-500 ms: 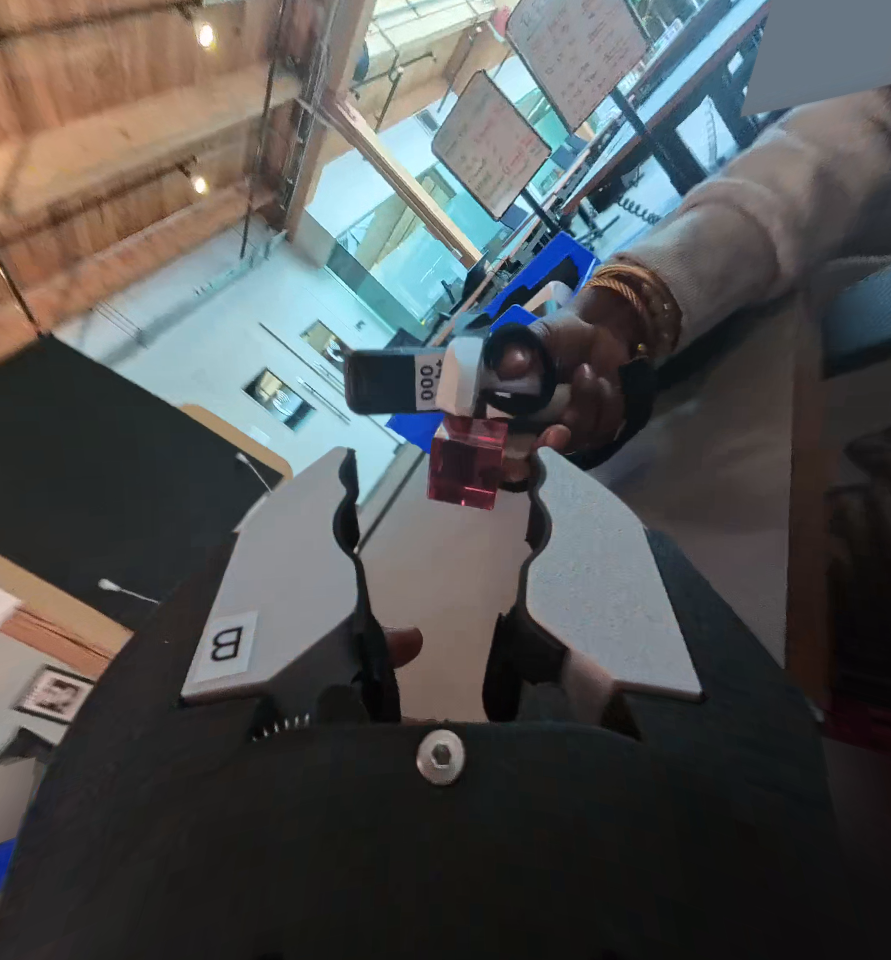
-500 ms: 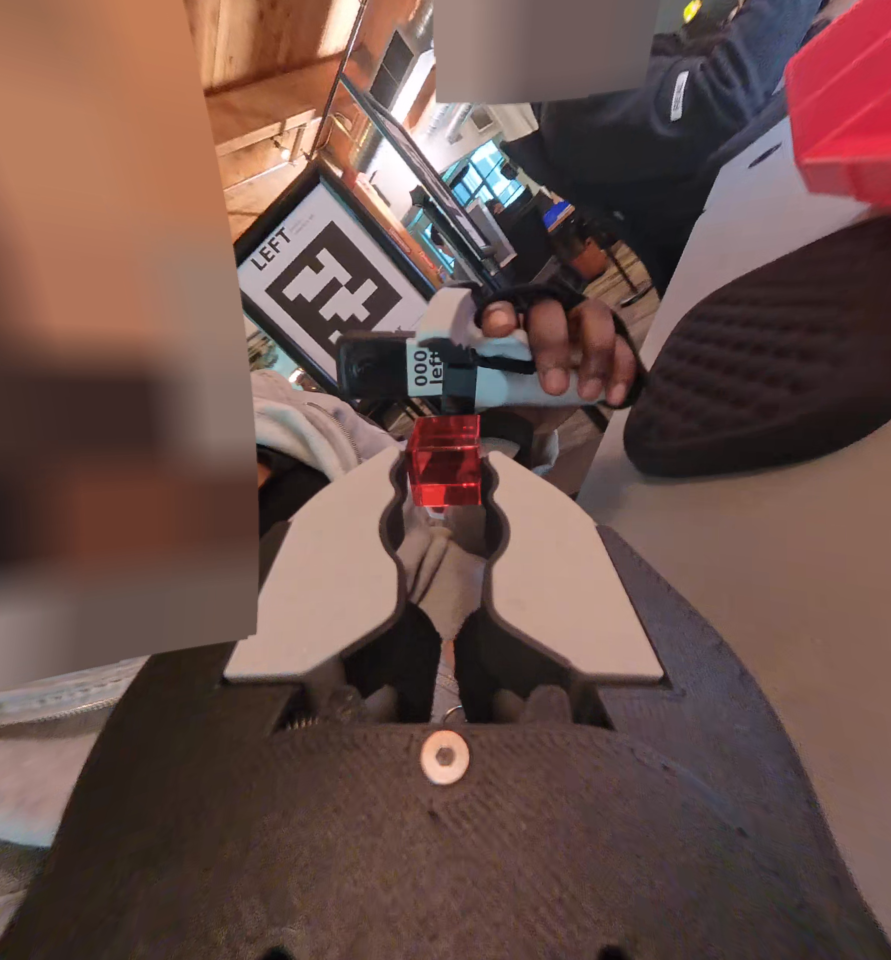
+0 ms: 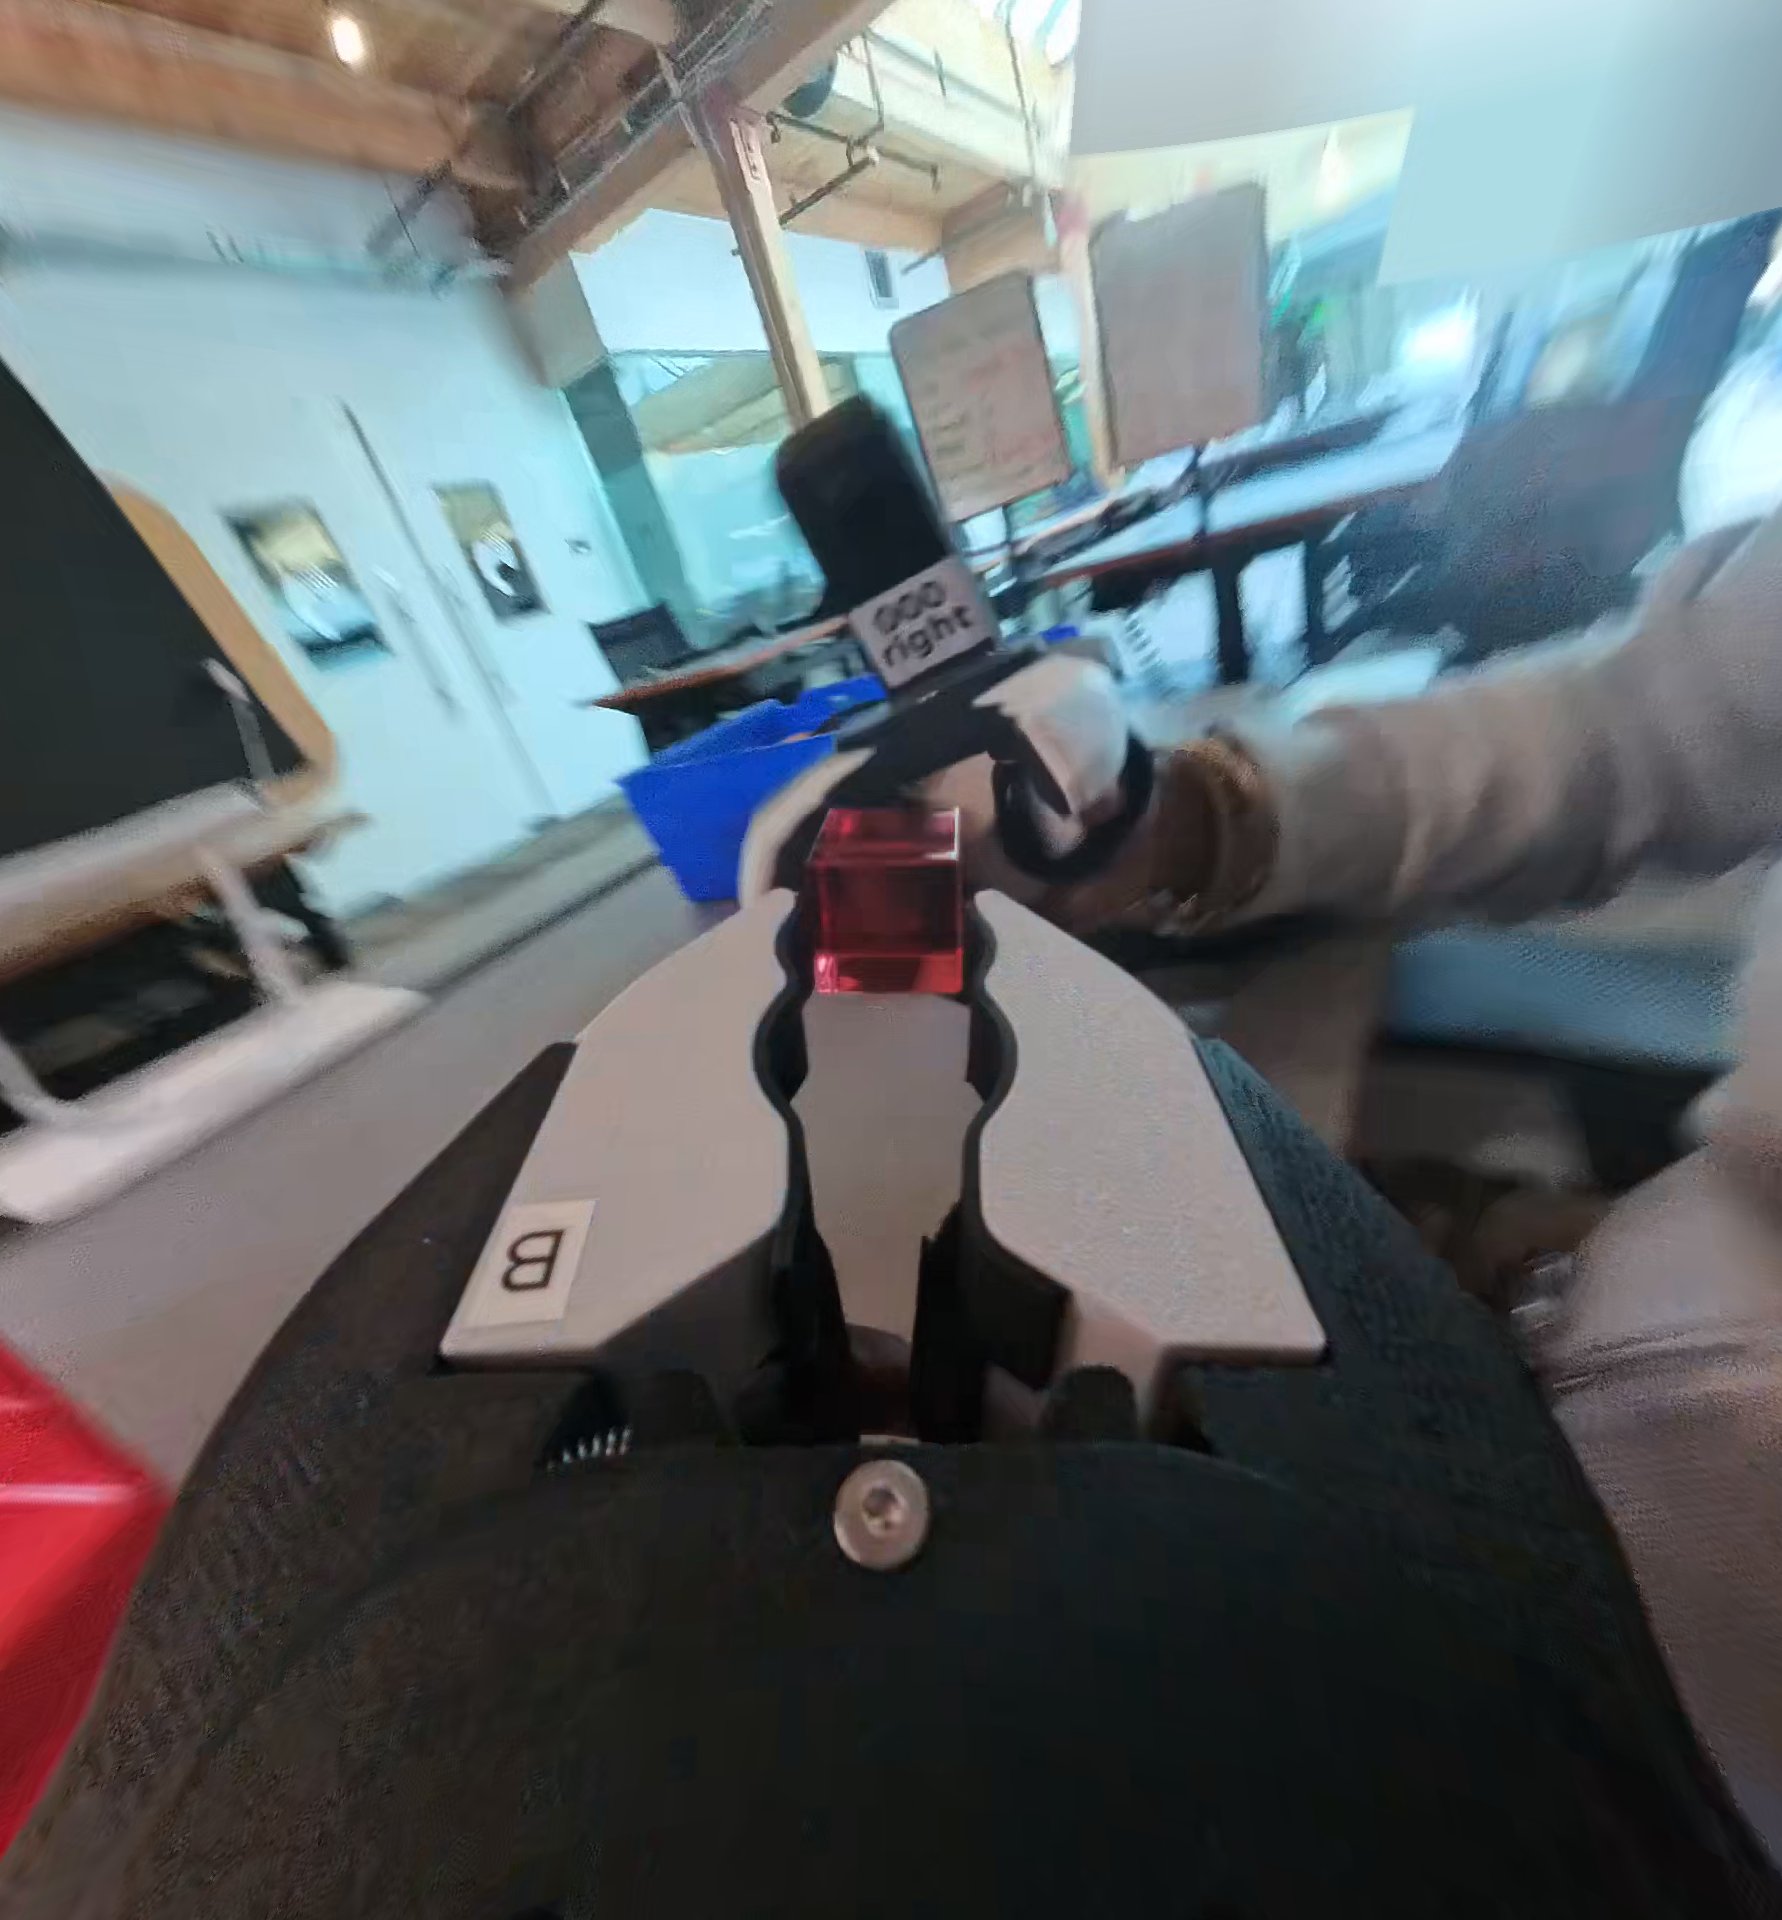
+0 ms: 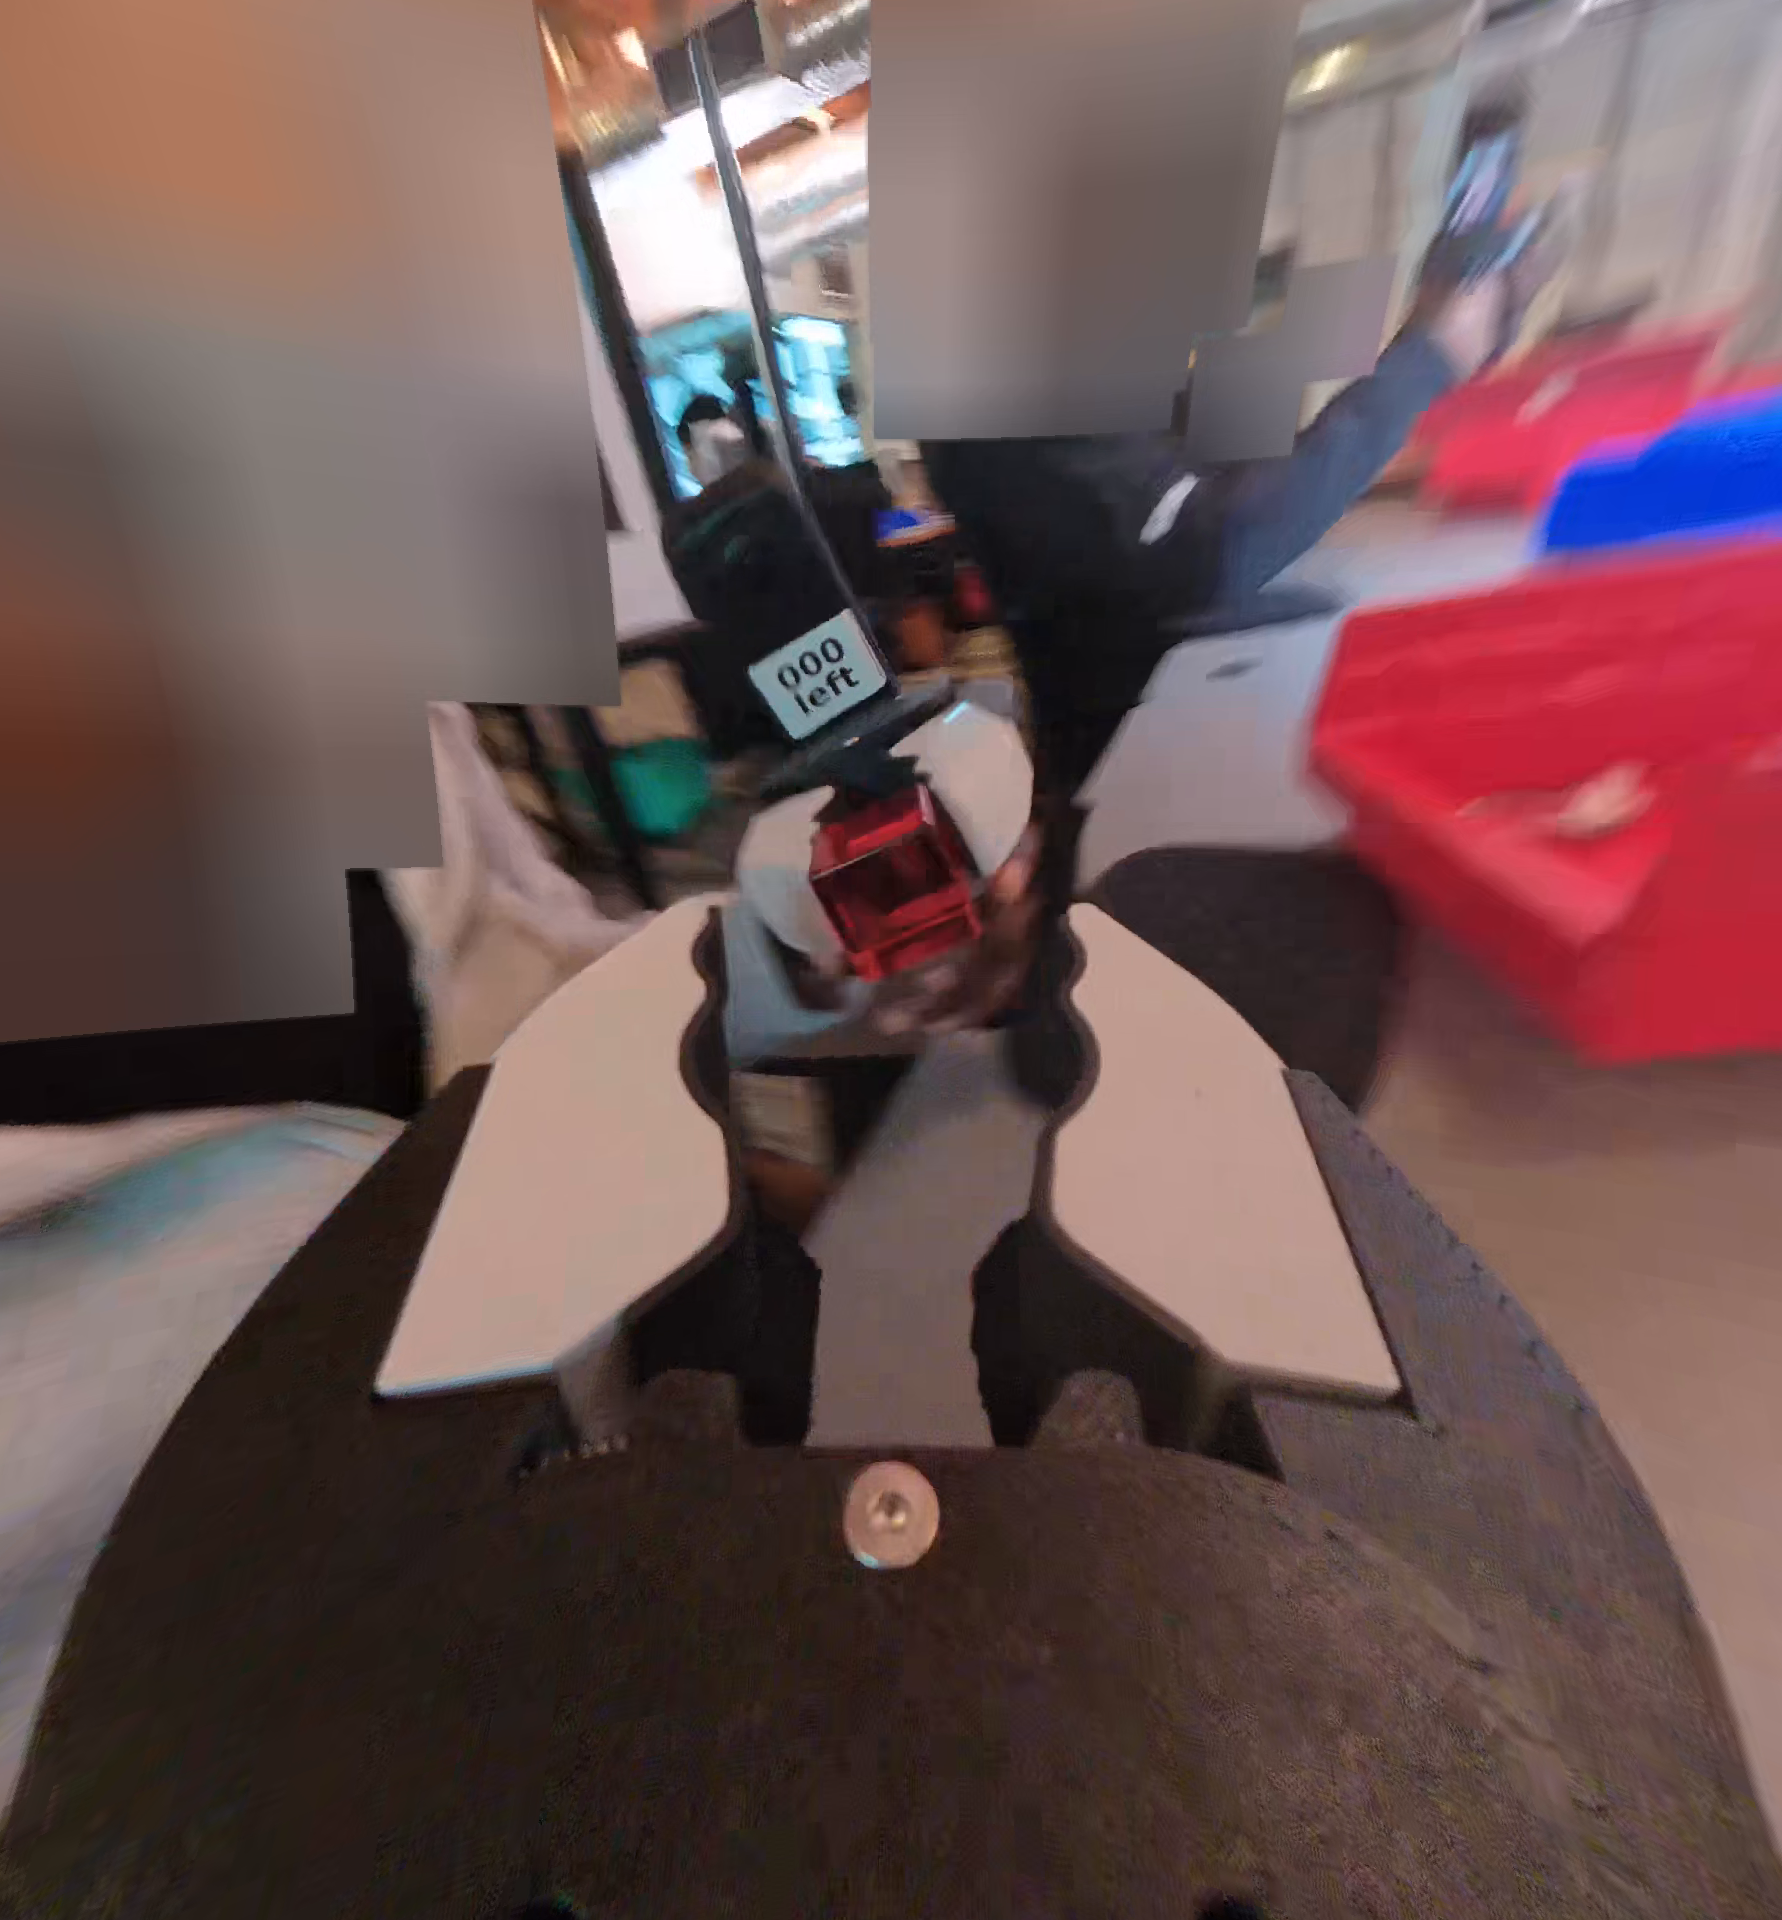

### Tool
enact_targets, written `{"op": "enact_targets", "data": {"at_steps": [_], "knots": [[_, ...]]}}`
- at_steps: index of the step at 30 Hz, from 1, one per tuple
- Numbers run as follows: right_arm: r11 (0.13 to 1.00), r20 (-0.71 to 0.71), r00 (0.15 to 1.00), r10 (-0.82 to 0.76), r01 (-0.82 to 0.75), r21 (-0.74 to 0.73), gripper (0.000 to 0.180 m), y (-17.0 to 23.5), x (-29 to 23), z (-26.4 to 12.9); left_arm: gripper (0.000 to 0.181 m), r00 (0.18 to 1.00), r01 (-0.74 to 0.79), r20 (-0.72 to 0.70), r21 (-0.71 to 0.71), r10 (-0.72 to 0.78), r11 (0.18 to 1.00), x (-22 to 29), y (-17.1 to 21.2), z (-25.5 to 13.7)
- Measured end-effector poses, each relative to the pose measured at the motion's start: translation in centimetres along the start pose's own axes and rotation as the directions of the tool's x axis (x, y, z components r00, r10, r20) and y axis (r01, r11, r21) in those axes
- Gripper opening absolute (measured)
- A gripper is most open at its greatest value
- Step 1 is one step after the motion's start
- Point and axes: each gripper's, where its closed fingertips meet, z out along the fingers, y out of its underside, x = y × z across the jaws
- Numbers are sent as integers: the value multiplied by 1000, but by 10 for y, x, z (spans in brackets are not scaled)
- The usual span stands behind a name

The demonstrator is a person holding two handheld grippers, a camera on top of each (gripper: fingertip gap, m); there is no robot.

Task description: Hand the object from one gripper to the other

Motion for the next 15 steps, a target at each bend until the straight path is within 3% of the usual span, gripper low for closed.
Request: {"op": "enact_targets", "data": {"at_steps": [2,4,6,9,15], "knots": [[934,-128,925,-357,355,-43,62,-8,-2,-4,27,949,300,-98,-19,-300,954,4,1,0],[749,-197,723,-662,639,-173,56,-8,-7,-6,27,813,546,-179,-92,-554,832,8,5,0],[542,-186,510,-840,788,-291,51,-2,-12,-5,27,703,659,-267,-104,-659,745,13,2,-3],[409,-150,381,-912,827,-386,49,9,-9,0,26,623,706,-306,-174,-720,686,21,6,-4],[334,-106,319,-942,852,-403,26,18,-11,6,26,605,704,-324,-209,-727,679,28,9,-1]]}}
